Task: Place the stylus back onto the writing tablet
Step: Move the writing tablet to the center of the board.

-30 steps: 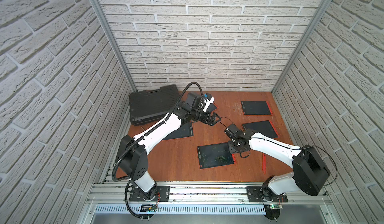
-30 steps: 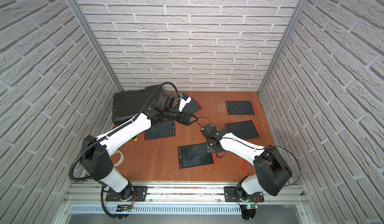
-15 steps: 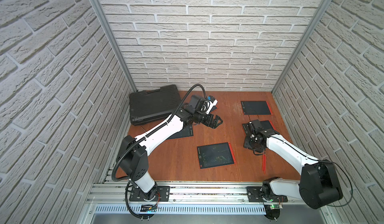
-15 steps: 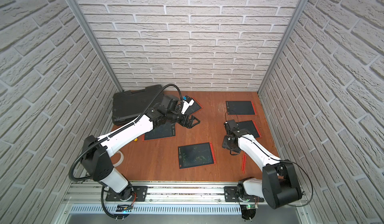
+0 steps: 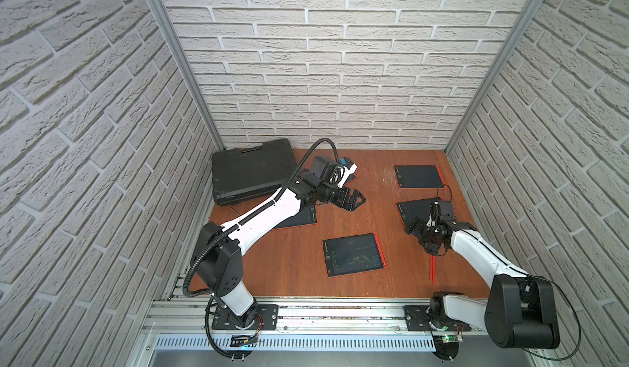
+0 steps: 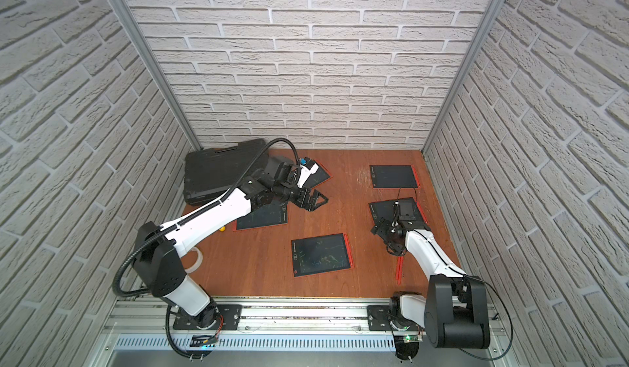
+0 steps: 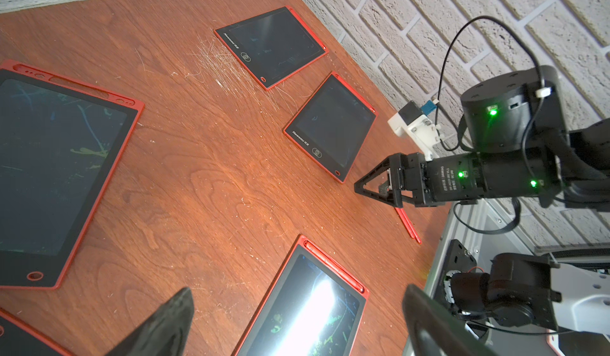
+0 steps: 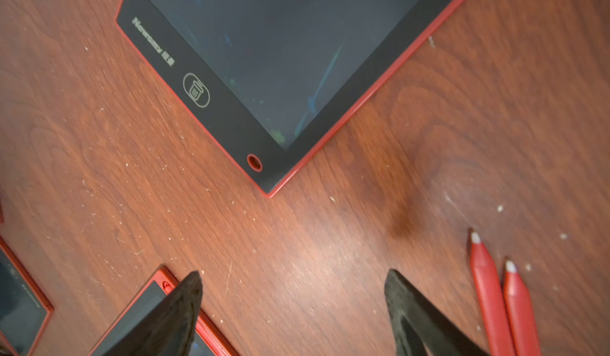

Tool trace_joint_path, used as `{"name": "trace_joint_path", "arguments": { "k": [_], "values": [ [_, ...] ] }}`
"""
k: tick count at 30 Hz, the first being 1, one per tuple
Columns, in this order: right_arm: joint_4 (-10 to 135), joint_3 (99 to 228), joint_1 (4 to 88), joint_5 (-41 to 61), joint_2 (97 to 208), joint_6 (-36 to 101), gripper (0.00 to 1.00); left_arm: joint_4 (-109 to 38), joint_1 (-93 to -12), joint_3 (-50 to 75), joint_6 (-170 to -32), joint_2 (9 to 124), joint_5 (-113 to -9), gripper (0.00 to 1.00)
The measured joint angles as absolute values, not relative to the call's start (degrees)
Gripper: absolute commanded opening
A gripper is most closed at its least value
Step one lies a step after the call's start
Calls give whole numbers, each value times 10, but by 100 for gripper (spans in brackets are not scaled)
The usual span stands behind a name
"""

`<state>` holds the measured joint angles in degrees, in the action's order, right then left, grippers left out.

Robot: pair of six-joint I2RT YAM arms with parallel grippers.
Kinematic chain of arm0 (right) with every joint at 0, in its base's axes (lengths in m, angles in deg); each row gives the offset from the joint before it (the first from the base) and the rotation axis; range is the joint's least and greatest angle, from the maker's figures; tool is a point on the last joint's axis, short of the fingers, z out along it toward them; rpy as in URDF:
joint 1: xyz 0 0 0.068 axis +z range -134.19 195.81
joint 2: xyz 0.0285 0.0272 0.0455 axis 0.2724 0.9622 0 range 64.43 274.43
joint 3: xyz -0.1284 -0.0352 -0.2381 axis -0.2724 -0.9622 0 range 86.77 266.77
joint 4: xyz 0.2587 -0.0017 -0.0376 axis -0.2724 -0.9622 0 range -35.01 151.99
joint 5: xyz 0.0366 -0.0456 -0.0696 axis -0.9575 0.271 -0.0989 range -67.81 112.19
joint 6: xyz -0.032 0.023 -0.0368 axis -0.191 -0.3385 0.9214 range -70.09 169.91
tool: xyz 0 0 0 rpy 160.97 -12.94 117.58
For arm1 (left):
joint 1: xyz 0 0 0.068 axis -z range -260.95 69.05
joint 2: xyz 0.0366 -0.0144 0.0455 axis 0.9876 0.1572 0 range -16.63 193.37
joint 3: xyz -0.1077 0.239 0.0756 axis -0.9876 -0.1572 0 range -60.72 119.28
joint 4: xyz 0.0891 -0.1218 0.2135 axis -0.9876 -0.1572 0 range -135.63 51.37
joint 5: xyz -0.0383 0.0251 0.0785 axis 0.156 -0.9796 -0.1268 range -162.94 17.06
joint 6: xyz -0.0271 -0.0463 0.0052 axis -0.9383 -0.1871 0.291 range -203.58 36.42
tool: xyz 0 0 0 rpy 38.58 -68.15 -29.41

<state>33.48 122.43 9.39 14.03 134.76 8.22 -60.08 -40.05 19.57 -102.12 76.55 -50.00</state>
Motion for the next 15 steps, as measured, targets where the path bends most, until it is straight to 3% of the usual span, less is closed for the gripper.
{"name": "trace_joint_path", "arguments": {
  "k": [15],
  "values": [
    [507,1180,3,82,1392,16,97,-601,-400,196,-1019,766,-500,98]
  ]
}}
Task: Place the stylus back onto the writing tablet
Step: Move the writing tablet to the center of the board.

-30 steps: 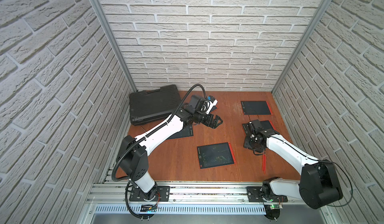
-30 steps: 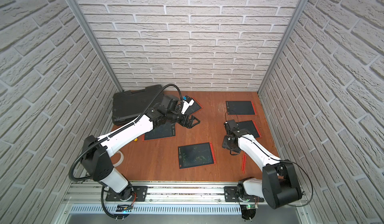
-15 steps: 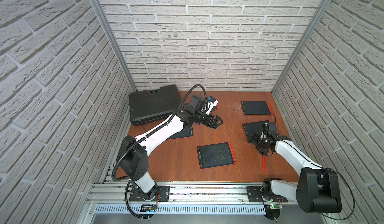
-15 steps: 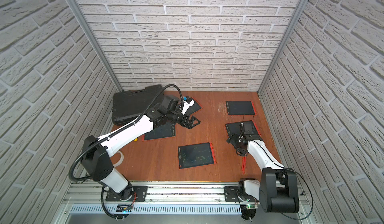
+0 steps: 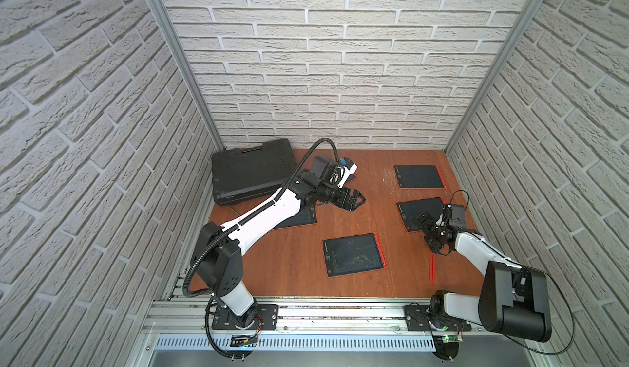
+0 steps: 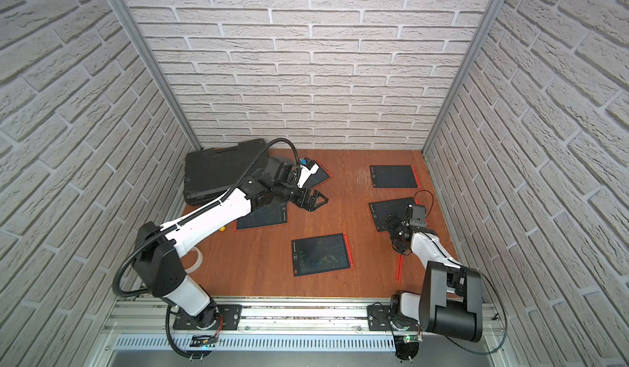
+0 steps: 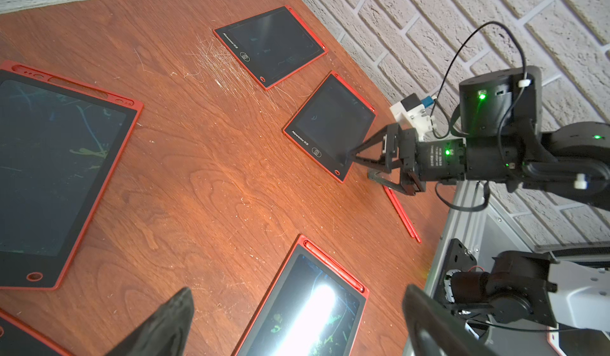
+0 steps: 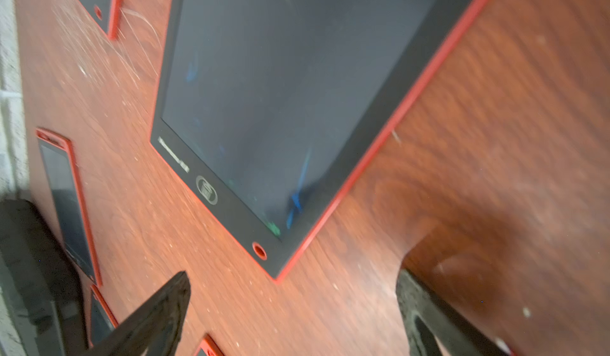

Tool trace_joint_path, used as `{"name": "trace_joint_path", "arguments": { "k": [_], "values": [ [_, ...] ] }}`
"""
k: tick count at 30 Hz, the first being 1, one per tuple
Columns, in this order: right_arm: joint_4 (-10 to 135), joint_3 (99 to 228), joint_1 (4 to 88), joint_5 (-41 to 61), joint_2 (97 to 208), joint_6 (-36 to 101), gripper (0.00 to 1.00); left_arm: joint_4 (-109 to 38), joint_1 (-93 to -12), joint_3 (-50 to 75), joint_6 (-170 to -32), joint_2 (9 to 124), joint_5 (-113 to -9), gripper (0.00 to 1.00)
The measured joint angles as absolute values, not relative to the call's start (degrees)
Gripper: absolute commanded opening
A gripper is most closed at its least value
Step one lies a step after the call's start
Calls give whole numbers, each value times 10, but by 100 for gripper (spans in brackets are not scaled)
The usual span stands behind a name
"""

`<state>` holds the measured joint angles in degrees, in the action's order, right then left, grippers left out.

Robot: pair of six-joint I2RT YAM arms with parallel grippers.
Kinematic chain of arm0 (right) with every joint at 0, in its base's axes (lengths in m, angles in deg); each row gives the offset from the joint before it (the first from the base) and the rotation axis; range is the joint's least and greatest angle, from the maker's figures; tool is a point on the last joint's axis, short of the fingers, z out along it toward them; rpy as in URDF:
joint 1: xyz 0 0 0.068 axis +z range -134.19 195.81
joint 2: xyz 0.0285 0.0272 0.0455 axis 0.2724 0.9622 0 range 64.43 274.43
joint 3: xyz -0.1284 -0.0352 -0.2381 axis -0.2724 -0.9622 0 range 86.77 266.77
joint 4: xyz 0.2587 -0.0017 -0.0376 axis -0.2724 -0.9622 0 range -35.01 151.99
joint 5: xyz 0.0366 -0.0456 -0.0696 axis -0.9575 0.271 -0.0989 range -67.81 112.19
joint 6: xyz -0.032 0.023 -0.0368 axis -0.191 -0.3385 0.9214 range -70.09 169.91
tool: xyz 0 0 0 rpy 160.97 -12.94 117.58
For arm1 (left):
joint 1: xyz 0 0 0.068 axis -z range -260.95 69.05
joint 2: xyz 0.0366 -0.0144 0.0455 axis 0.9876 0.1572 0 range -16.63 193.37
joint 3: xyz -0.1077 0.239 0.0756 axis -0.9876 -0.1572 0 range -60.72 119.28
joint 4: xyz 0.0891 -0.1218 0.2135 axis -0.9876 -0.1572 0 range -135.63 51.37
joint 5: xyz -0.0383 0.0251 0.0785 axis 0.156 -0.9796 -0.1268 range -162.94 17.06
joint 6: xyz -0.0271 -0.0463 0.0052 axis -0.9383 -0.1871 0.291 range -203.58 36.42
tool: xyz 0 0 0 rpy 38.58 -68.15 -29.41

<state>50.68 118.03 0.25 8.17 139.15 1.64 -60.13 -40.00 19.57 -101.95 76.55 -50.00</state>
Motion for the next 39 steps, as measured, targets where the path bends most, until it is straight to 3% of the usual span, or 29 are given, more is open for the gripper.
{"name": "trace_joint_path", "arguments": {
  "k": [13,39],
  "values": [
    [582,1237,-25,67,1486,-7,96,-602,-400,196,-1016,765,-500,98],
    [553,1406,-46,41,1641,29,93,-610,-398,196,-1013,765,-500,98]
  ]
}}
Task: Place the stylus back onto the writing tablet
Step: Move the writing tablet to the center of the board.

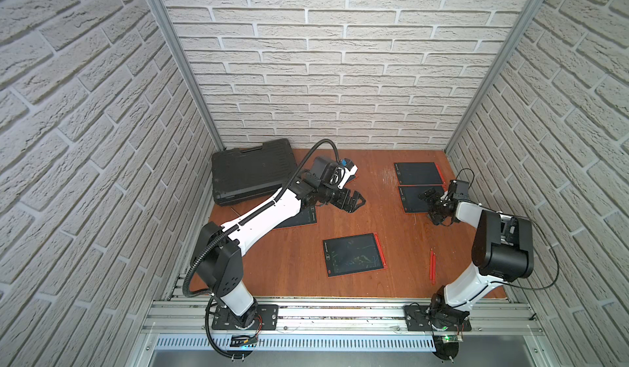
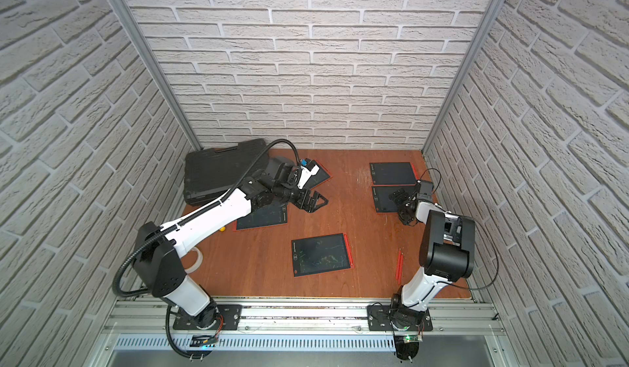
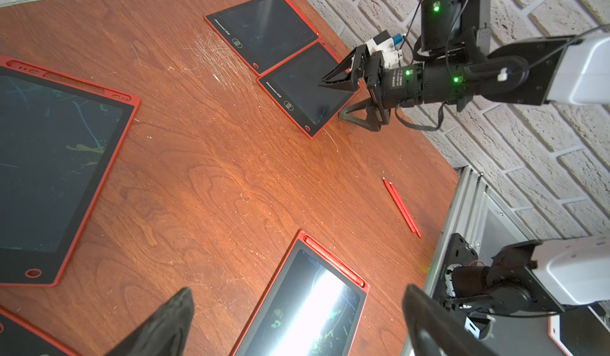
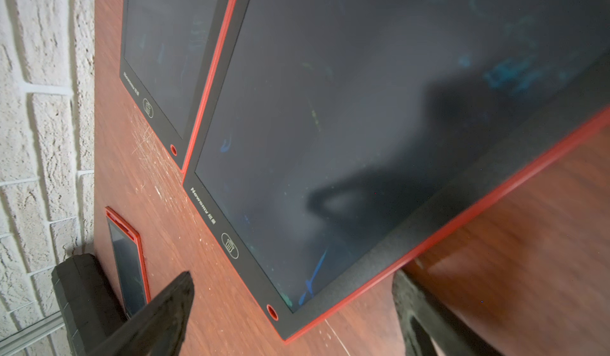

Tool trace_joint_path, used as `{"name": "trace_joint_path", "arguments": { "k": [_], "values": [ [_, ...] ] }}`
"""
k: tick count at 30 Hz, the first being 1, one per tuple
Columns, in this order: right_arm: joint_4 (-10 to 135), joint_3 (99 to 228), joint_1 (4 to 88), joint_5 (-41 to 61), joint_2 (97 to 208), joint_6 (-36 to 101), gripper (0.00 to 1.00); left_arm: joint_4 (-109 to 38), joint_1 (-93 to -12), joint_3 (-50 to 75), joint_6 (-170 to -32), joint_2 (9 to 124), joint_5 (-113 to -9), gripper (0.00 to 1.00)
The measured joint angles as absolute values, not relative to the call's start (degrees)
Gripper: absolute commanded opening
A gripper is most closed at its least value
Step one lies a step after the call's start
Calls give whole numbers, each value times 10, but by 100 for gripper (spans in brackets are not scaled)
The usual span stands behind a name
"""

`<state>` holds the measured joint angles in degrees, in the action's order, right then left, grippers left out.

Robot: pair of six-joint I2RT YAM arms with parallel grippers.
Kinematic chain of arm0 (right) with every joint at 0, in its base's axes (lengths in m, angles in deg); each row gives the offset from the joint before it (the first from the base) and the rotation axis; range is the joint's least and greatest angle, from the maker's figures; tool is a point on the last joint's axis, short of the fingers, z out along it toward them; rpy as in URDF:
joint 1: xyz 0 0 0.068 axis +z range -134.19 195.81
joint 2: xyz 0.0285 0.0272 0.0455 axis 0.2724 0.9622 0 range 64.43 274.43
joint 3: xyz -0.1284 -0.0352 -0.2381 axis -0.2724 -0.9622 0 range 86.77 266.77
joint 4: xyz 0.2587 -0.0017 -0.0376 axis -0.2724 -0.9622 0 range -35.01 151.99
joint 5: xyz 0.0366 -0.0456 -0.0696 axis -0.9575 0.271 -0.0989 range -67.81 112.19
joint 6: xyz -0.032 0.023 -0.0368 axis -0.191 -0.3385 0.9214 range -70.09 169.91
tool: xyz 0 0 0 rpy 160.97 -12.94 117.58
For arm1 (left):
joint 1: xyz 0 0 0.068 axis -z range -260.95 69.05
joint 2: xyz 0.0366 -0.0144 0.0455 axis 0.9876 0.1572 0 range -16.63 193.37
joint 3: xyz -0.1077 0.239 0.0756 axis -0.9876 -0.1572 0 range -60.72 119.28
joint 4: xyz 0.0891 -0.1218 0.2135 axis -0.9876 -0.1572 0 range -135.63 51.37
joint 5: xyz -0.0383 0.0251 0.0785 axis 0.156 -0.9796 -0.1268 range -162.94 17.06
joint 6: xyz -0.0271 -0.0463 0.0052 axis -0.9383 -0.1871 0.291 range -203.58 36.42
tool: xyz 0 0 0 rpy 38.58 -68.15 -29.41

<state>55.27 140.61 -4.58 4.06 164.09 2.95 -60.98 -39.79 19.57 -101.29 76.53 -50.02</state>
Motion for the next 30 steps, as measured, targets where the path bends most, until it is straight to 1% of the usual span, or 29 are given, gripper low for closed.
{"name": "trace_joint_path", "arguments": {
  "k": [6,10,14,21,25,30],
  "values": [
    [542,1435,-46,26,1664,70,91,-610,-398,196,-1012,765,-502,98],
    [547,1398,-41,23,1634,95,90,-610,-398,196,-1011,765,-507,98],
    [514,1315,-17,33,1543,113,90,-605,-397,189,-1012,759,-514,98],
    [450,1238,104,65,1343,145,93,-596,-374,143,-1030,713,-571,98],
    [443,1197,154,61,1228,148,95,-593,-368,75,-1096,661,-606,98],
    [410,1148,213,44,1137,148,96,-620,-354,-6,-1198,588,-675,98]
  ]
}}
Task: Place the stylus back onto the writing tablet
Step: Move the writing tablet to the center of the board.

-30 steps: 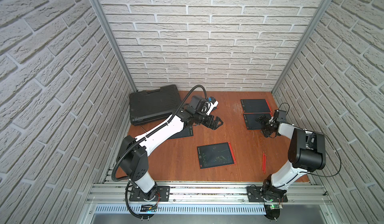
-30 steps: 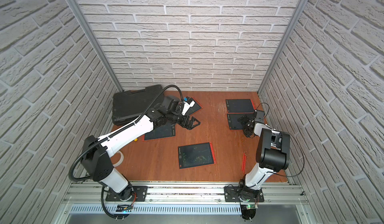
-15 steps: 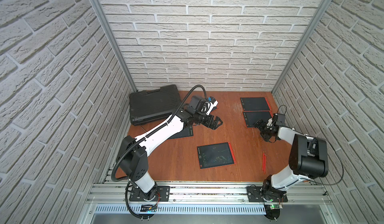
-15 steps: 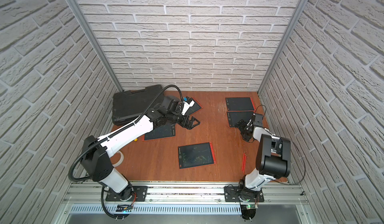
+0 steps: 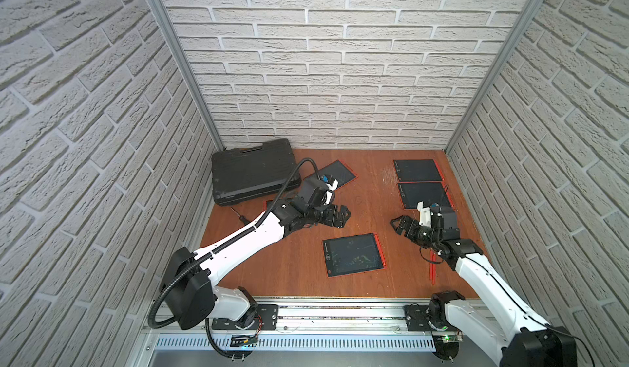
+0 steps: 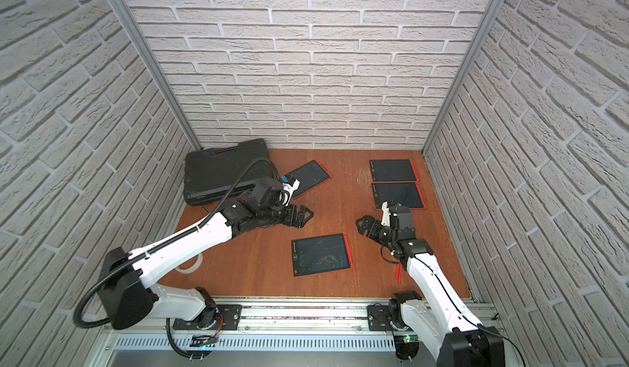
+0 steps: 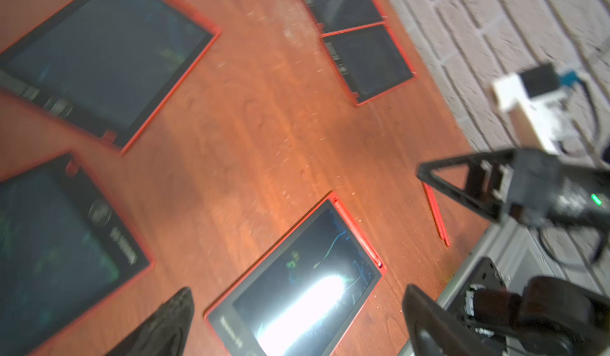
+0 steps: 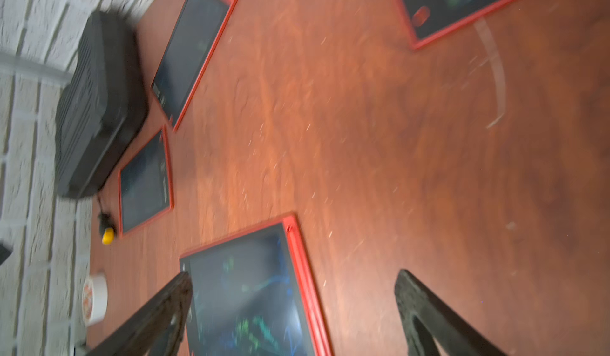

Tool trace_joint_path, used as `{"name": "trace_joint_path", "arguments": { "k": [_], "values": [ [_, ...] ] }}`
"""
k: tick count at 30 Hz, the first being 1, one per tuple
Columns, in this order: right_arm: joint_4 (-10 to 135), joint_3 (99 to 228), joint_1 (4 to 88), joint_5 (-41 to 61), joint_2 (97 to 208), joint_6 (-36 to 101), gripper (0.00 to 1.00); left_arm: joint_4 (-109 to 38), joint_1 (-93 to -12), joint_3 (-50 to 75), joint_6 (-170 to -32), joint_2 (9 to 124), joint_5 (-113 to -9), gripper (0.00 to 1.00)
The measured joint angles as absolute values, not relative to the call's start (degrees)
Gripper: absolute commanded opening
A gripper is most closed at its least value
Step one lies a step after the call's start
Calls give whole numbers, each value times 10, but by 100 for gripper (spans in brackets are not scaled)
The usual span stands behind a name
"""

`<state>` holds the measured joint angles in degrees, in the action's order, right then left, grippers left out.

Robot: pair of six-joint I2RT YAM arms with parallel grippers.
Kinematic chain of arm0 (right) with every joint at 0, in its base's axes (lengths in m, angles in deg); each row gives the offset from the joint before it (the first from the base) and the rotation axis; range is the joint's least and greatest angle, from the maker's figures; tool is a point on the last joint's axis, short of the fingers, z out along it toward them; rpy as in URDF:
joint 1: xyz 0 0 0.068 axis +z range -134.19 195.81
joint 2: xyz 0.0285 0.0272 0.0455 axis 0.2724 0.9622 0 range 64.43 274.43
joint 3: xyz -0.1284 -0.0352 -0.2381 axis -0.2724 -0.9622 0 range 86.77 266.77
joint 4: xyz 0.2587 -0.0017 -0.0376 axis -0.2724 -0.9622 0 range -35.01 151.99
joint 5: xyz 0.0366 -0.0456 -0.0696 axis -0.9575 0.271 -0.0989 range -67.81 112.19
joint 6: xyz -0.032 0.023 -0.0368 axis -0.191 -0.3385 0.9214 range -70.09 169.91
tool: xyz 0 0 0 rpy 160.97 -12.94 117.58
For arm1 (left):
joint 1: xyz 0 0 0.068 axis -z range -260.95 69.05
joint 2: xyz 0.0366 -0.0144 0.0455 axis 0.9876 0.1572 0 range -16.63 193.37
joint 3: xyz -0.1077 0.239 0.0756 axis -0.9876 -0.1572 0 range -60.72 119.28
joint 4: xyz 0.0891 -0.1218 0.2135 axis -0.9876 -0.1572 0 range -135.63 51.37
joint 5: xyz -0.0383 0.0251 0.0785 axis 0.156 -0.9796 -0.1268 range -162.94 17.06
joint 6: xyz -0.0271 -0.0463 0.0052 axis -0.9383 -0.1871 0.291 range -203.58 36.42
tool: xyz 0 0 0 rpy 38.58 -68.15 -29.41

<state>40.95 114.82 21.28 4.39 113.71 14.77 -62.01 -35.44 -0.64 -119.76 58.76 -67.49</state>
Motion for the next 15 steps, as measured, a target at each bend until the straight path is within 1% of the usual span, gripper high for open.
{"name": "trace_joint_path", "arguments": {
  "k": [4,9,15],
  "values": [
    [376,1126,248,21,1080,149,96,-686,-344,-51,-1278,533,-714,98],
    [334,1123,290,-1,1028,153,96,-783,-319,-83,-1377,502,-747,98],
    [306,1124,357,-3,1022,152,96,-822,-278,-127,-1467,508,-738,98]
  ]
}}
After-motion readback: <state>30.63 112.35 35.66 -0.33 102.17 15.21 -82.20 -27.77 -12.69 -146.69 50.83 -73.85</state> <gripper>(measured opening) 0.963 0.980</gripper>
